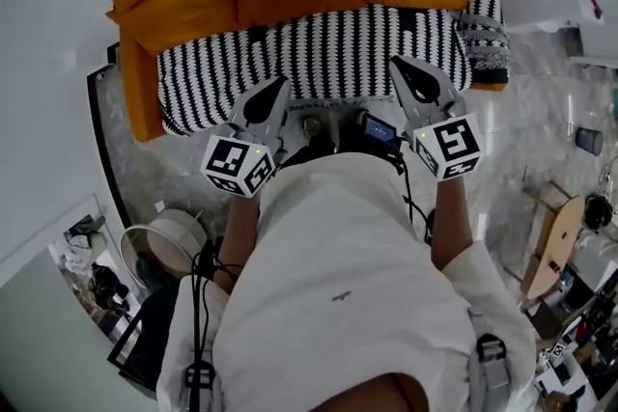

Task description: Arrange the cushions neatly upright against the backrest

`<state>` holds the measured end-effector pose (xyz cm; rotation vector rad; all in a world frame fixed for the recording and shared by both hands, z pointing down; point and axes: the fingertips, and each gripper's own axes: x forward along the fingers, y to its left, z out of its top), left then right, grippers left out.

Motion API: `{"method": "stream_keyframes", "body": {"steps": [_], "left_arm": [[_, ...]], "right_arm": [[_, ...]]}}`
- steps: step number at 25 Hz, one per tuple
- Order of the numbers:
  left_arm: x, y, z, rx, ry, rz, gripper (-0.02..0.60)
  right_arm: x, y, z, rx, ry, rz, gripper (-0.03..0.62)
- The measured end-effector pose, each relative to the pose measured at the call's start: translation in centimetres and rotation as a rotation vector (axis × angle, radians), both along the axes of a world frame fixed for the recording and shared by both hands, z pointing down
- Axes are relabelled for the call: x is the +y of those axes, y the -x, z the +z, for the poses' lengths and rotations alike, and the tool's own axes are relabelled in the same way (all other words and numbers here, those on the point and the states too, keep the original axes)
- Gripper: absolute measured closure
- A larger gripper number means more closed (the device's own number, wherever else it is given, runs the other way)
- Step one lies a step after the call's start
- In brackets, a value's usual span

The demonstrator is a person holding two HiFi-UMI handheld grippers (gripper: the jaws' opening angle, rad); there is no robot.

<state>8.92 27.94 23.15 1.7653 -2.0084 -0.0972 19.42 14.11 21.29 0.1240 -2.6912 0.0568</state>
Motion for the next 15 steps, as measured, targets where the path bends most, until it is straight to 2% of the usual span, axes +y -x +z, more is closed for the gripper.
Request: {"method": "stream_keyframes", "body": {"steps": [3,7,11,15], "left_arm": [[-0.1,0.0,-1.4,-0.005,-0.044,0.007,0.581],[0.3,-0.2,-2.7,-0.047,-0.056,0.018,0.581],[1.1,-0.7,-3.0,-0.081,-0.073,0.043,0.581],[1.6,-0.9,-2.3,-0.102,-0.041,0.023,0.581]], "right_arm": [[0.9,-0.5,-0.4,-0.051,0.021,0.005,0.568],[2.7,-1.0,-0.6,-0.097,0.097,-0.013,0.568],[4.1,-0.9,-0.2,-0.078,0.098,-0.032,0.569],[4.9,-0.8,0.2,-0.066,0.108,-0.046,0.569]]}}
